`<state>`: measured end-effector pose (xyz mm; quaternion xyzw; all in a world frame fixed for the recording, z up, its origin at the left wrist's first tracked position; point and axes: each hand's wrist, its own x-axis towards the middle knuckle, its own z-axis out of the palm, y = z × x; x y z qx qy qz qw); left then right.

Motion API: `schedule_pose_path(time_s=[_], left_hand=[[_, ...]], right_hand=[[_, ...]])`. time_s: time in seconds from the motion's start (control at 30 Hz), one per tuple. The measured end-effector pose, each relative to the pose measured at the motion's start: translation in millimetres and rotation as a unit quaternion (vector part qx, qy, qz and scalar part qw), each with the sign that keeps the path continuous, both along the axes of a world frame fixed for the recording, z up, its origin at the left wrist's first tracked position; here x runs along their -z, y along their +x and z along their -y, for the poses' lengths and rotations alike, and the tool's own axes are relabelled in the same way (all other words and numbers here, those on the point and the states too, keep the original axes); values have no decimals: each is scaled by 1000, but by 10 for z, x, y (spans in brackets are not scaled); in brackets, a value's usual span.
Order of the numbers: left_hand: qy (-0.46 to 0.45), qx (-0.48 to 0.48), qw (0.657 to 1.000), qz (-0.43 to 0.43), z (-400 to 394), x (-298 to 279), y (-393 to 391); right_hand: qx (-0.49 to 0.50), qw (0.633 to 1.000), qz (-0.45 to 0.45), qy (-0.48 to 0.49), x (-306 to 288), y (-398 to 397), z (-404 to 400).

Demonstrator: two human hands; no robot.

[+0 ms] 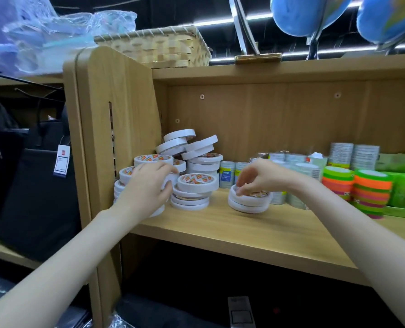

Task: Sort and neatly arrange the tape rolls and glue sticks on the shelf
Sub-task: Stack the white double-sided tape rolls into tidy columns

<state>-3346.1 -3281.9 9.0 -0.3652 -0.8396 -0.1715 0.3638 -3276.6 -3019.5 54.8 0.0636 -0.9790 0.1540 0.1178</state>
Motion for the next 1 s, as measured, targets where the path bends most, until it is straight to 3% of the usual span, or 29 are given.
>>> schedule_pose_path(time_s=[0.1,0.3,0.5,0.63,0.8,1.0], left_hand=[[31,-45,998,30,191,39,-34],[53,-85,994,35,378,91,-1],[78,-57,991,94,521,120,10],[81,-56,991,90,524,133,6],[101,-60,990,80,507,134,53],[98,-54,991,77,517,123,104]], right_hand=[[-28,998,-59,11,-37,-115,222],[-57,998,12,32,40,-326,575],[-80,996,-20,32,202,-409,599],[-92,996,-4,9,154,-326,485],[-106,986,-111,-67,-168,-458,778],[-129,983,-97,83,-176,-982,1316]])
